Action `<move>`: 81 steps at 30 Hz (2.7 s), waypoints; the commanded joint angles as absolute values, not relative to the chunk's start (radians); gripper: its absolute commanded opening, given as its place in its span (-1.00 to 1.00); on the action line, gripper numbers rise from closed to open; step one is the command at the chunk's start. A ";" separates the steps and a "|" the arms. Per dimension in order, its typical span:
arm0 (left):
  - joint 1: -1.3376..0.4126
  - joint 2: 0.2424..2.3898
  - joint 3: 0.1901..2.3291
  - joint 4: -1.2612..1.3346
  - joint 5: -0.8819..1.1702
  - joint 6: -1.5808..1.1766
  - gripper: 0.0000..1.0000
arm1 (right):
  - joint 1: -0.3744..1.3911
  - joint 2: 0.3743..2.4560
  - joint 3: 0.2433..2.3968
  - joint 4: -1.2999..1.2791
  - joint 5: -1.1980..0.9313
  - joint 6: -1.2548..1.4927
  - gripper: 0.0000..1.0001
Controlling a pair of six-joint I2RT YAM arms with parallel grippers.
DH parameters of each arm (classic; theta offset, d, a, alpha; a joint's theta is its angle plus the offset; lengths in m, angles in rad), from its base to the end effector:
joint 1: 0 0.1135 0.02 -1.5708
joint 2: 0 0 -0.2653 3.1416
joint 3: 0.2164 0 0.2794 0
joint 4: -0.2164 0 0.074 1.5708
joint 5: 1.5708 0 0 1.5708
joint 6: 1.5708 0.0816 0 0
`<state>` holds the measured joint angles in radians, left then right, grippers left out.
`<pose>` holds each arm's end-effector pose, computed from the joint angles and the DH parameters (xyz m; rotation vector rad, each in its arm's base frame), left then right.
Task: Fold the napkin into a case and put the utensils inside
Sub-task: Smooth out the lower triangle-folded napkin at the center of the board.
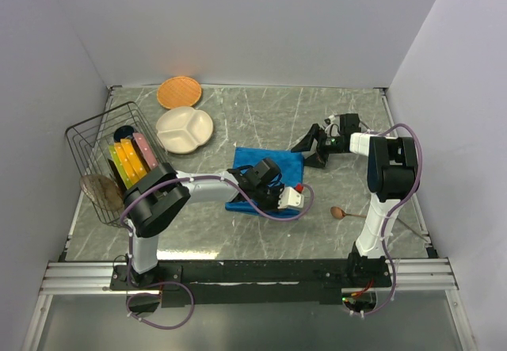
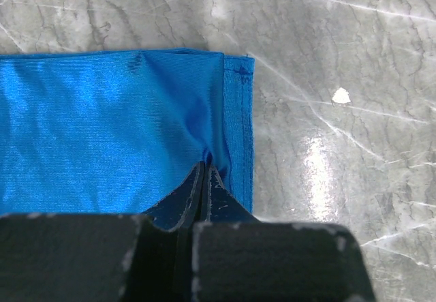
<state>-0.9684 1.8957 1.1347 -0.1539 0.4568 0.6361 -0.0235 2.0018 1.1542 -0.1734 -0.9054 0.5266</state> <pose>0.2159 -0.3776 0.1035 1.9193 1.5828 -0.7081 0.4228 0.0543 0.0836 0.3507 2.5116 1.3599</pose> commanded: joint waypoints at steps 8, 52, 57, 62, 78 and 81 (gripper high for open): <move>-0.969 1.835 1.108 -0.233 0.494 0.666 -0.98 | -0.021 2.028 1.180 -0.186 -0.815 0.489 0.68; -0.663 1.562 1.000 -0.485 0.468 0.583 -0.56 | -0.005 1.840 1.379 -0.946 -0.624 -0.066 0.26; -0.661 1.641 0.956 -0.427 0.451 0.535 -0.63 | 0.096 1.763 1.284 -0.873 -0.732 -0.010 0.08; -0.676 1.729 0.966 -0.413 0.453 0.512 -0.73 | 0.207 1.781 1.201 -0.761 -0.817 0.093 -0.05; -0.632 1.612 0.957 -0.411 0.465 0.375 -0.35 | 0.233 2.005 1.264 -0.749 -0.634 0.035 -0.14; -0.592 1.547 1.023 -0.391 0.502 0.292 -0.15 | 0.227 2.017 1.365 -0.784 -0.627 -0.018 -0.13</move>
